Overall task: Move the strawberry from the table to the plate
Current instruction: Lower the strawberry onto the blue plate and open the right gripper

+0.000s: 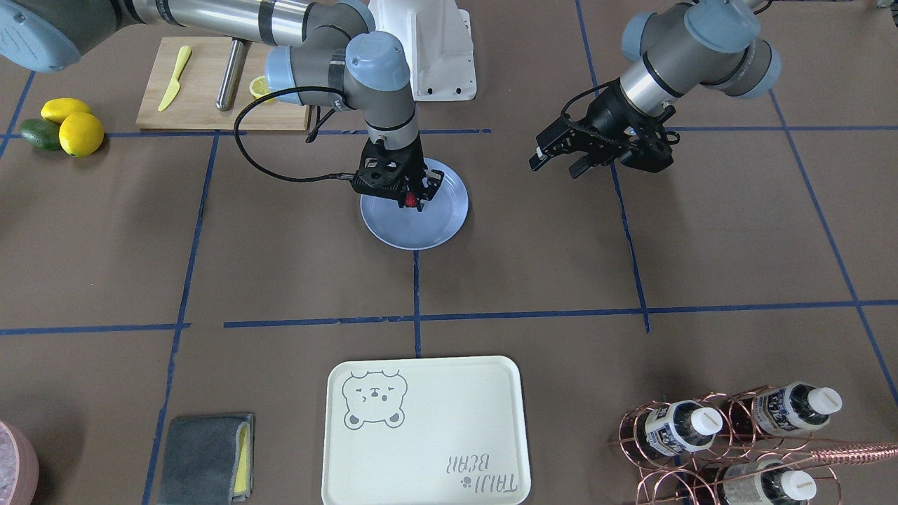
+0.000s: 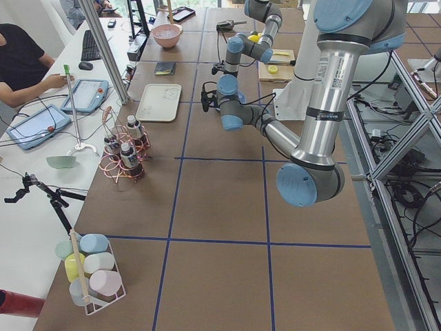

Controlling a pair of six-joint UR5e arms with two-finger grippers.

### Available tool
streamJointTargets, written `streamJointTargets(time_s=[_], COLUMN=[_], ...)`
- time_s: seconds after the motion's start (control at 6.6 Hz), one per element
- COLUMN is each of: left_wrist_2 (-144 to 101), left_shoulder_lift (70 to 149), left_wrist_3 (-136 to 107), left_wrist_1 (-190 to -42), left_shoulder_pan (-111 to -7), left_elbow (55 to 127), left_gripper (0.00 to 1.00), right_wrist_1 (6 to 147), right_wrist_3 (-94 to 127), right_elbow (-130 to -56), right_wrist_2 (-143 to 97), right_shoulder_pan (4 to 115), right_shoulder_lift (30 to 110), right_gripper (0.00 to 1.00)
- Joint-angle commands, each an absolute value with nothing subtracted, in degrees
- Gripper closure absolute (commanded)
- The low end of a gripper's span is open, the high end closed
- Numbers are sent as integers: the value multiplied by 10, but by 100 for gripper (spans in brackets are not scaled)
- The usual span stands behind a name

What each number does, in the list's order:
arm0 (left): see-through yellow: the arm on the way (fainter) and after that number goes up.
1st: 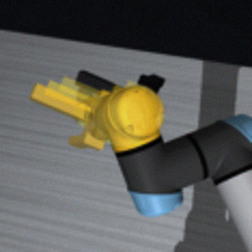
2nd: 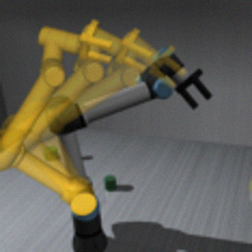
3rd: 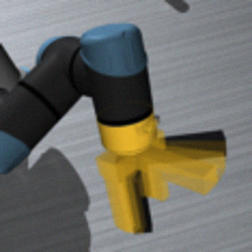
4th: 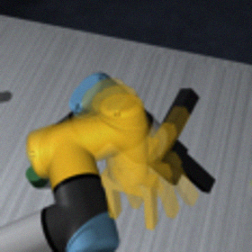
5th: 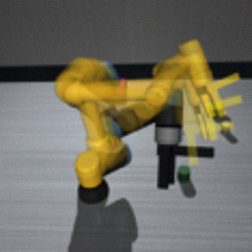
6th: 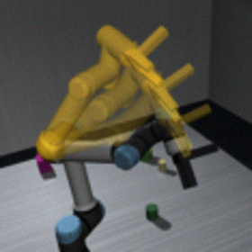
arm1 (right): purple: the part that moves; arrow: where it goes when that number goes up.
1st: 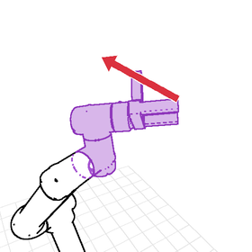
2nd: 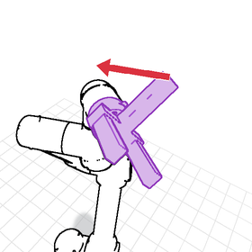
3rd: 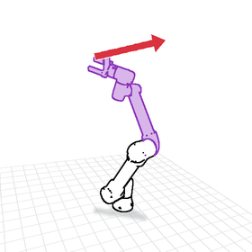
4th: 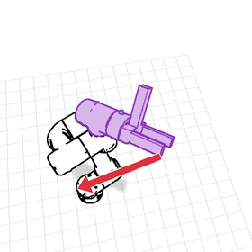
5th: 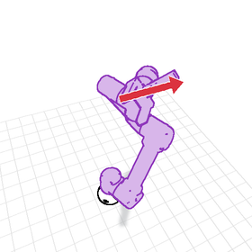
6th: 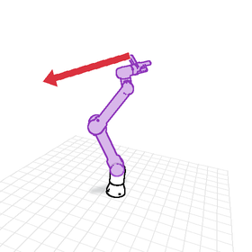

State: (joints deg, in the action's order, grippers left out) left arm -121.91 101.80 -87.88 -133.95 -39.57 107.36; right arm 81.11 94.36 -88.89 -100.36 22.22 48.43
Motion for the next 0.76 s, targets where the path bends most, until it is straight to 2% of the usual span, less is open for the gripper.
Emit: streamJointTargets(time_s=[0.0,0.61], left_wrist_2=[-1219,-1219], left_shoulder_lift=[1018,1018], left_wrist_3=[-879,-879], left_wrist_1=[-1339,-1339], left_shoulder_pan=[-396,-395], left_elbow=[1074,1074], left_gripper=[0,0], right_wrist_1=[817,817], right_wrist_3=[940,938], right_elbow=[-879,-873], right_wrist_2=[-1003,-1003], right_shoulder_pan=[218,218], right_shoulder_lift=[482,476], right_gripper=[100,100])
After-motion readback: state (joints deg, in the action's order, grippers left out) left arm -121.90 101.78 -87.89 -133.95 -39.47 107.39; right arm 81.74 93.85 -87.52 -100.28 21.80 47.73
